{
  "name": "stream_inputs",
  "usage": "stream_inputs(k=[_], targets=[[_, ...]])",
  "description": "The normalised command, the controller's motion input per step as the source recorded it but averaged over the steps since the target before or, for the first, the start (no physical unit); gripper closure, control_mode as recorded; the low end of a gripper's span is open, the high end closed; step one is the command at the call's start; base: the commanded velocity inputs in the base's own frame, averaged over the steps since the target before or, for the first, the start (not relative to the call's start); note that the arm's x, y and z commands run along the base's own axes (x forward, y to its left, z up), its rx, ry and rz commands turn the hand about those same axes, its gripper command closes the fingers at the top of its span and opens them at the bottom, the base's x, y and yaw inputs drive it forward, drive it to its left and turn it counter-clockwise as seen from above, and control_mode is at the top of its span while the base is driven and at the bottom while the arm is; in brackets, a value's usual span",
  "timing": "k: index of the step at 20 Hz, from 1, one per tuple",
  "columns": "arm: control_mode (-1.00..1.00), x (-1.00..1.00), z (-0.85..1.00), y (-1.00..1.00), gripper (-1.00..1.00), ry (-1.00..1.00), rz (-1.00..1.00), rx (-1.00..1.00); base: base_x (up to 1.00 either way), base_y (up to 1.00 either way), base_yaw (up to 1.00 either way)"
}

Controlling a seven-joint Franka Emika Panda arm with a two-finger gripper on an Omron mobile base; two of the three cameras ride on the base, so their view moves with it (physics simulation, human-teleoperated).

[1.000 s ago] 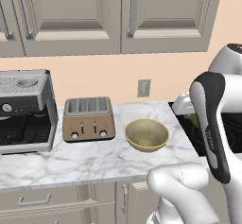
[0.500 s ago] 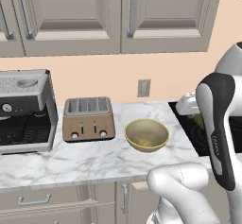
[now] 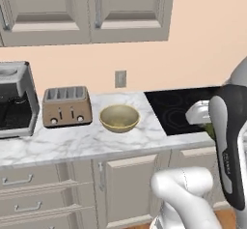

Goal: Place the fish on the plate and place the cucumber on the same plate.

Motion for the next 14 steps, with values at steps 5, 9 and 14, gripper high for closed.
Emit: stream_inputs(k=[5,9,14], targets=[[1.0,0.0,0.0,0.0,1.0,0.0,0.0,0.0,-0.24,-0.68,-0.12],[1.0,0.0,0.0,0.0,1.0,0.0,0.0,0.0,0.16,-1.0,-0.26],[1.0,0.0,0.0,0.0,1.0,0.0,0.0,0.0,0.26,-1.0,-0.28]])
